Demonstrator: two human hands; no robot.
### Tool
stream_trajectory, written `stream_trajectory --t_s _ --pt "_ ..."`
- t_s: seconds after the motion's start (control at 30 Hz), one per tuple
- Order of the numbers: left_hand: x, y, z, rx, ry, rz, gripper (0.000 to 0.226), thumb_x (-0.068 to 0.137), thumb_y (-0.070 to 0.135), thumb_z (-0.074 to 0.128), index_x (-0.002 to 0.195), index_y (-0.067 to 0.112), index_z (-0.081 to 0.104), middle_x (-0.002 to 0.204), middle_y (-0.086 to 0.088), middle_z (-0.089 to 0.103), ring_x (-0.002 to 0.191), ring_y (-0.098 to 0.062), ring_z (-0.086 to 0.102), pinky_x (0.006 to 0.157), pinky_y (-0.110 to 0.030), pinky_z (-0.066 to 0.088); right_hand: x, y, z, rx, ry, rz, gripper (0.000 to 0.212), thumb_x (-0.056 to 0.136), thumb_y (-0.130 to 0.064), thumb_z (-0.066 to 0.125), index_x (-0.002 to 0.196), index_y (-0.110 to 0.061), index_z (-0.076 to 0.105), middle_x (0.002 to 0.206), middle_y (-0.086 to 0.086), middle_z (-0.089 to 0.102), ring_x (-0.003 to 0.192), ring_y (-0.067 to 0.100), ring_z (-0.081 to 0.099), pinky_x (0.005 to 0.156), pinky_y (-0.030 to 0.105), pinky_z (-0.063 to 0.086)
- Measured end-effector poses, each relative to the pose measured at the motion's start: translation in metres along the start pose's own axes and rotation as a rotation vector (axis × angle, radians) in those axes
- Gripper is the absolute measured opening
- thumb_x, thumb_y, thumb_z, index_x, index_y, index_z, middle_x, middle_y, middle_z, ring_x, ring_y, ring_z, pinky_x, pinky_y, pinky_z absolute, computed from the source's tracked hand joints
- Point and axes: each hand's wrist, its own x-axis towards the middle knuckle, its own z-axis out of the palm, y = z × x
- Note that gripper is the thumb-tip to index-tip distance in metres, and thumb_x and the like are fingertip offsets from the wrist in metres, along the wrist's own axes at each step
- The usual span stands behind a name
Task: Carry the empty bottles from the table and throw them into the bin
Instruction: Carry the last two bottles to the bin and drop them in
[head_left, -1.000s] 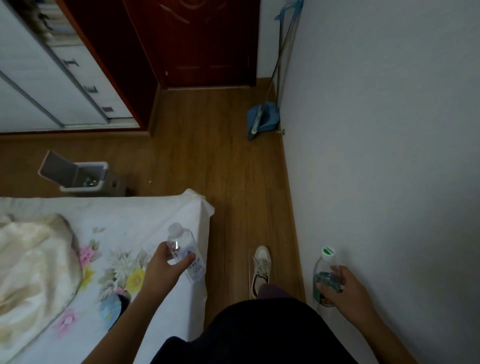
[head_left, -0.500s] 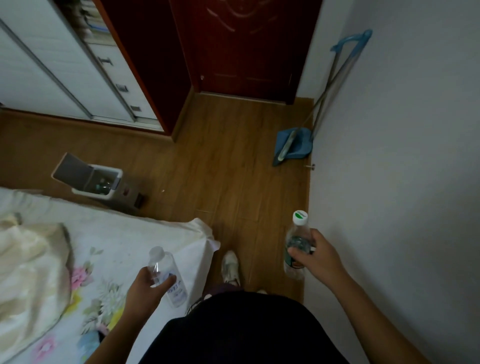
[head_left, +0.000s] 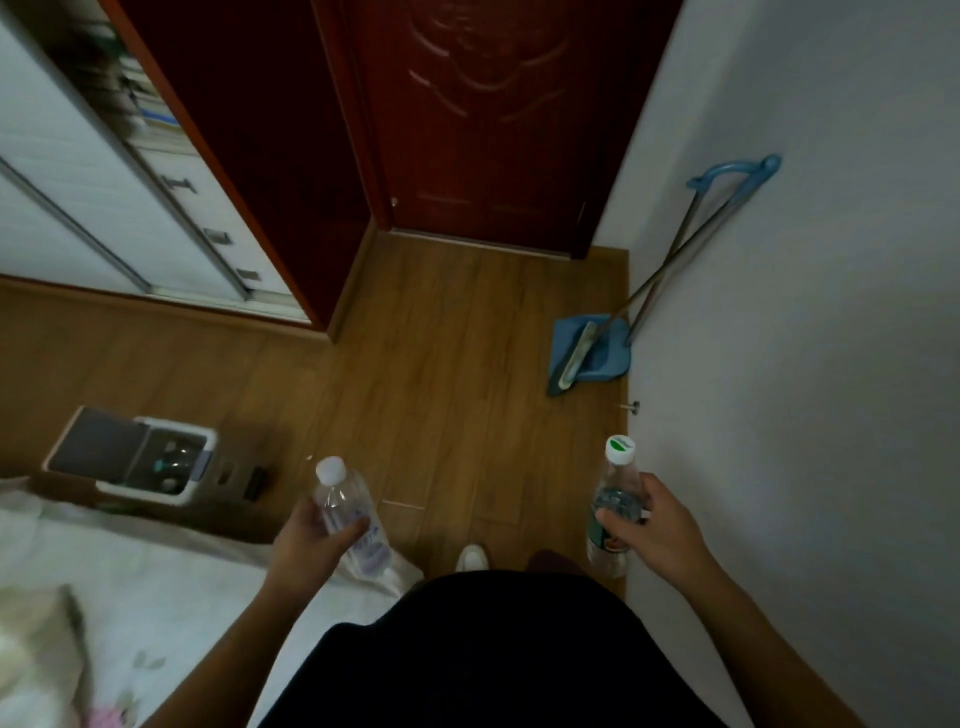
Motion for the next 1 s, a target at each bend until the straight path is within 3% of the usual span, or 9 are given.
stream_trajectory --t_s 0.17,0.27,0.37,0.43,0.53,0.67,0.8,0.9,1.0 --pt "0.057 0.071 -0.014 -0.042 -0.002 0.093 0.050 0.081 0.035 0.081 0.124 0.020 0.060 0.110 0.002 0.073 0.099 -0.013 0.070 0.076 -0.026 0.054 0.056 -0.041 -0.010 -0.032 0.004 0.010 0.054 0.070 -0.046 0.084 0.114 -0.029 0.058 0.109 -0.007 0.069 0.101 0.017 0.066 0.088 0.036 0.053" --pt "0.088 0.086 -0.022 -0.056 0.033 0.094 0.053 0.081 0.036 0.081 0.126 0.021 0.059 0.112 0.003 0.072 0.102 -0.012 0.070 0.076 -0.025 0.052 0.101 -0.070 -0.011 -0.074 -0.052 0.000 0.057 0.070 -0.046 0.084 0.117 -0.028 0.057 0.112 -0.005 0.069 0.104 0.019 0.066 0.090 0.038 0.053" --pt "0.108 0.088 -0.035 -0.100 0.123 0.029 0.055 0.080 0.036 0.081 0.127 0.019 0.058 0.115 0.003 0.071 0.103 -0.014 0.069 0.079 -0.027 0.052 0.151 -0.114 0.000 -0.135 -0.136 -0.041 0.052 0.071 -0.046 0.084 0.114 -0.031 0.057 0.106 -0.011 0.067 0.105 0.018 0.066 0.084 0.034 0.052" --pt "0.116 0.086 -0.044 -0.125 0.183 -0.024 0.056 0.080 0.034 0.081 0.129 0.018 0.058 0.116 0.002 0.070 0.103 -0.017 0.069 0.082 -0.032 0.054 0.189 -0.150 0.012 -0.174 -0.215 -0.084 0.051 0.073 -0.043 0.084 0.114 -0.030 0.058 0.105 -0.012 0.067 0.107 0.018 0.065 0.085 0.033 0.052" --pt "0.121 0.073 -0.054 -0.225 0.274 -0.151 0.069 0.072 0.047 0.084 0.129 0.020 0.057 0.116 0.001 0.072 0.102 -0.019 0.071 0.087 -0.042 0.058 0.245 -0.211 0.038 -0.264 -0.361 -0.141 0.070 0.070 -0.053 0.079 0.130 -0.027 0.054 0.119 -0.009 0.065 0.113 0.017 0.062 0.095 0.040 0.052" --pt "0.103 0.053 -0.053 -0.273 0.472 -0.325 0.063 0.068 0.052 0.084 0.119 0.022 0.063 0.108 0.002 0.074 0.095 -0.016 0.071 0.077 -0.032 0.053 0.290 -0.300 0.086 -0.331 -0.551 -0.258 0.060 0.077 -0.041 0.080 0.130 -0.030 0.053 0.119 -0.009 0.064 0.114 0.016 0.061 0.092 0.037 0.052" --pt "0.071 0.036 -0.035 -0.371 0.646 -0.523 0.061 0.058 0.063 0.075 0.101 0.022 0.064 0.095 0.003 0.074 0.089 -0.017 0.069 0.073 -0.034 0.047 0.309 -0.373 0.149 -0.461 -0.715 -0.382 0.066 0.078 -0.039 0.080 0.135 -0.031 0.048 0.116 -0.015 0.055 0.112 0.011 0.053 0.091 0.036 0.050" --pt "0.047 0.023 -0.018 -0.462 0.759 -0.656 0.074 0.049 0.074 0.067 0.101 0.021 0.064 0.094 0.005 0.073 0.090 -0.018 0.069 0.078 -0.038 0.049 0.305 -0.409 0.197 -0.534 -0.803 -0.496 0.069 0.077 -0.040 0.080 0.137 -0.031 0.047 0.113 -0.018 0.053 0.113 0.010 0.054 0.090 0.033 0.049" --pt "0.033 0.008 -0.012 -0.525 0.833 -0.769 0.071 0.055 0.070 0.074 0.103 0.019 0.064 0.096 0.002 0.073 0.092 -0.021 0.069 0.077 -0.038 0.048 0.299 -0.434 0.243 -0.600 -0.881 -0.582 0.067 0.076 -0.043 0.080 0.134 -0.033 0.048 0.114 -0.019 0.055 0.115 0.011 0.055 0.090 0.034 0.049"
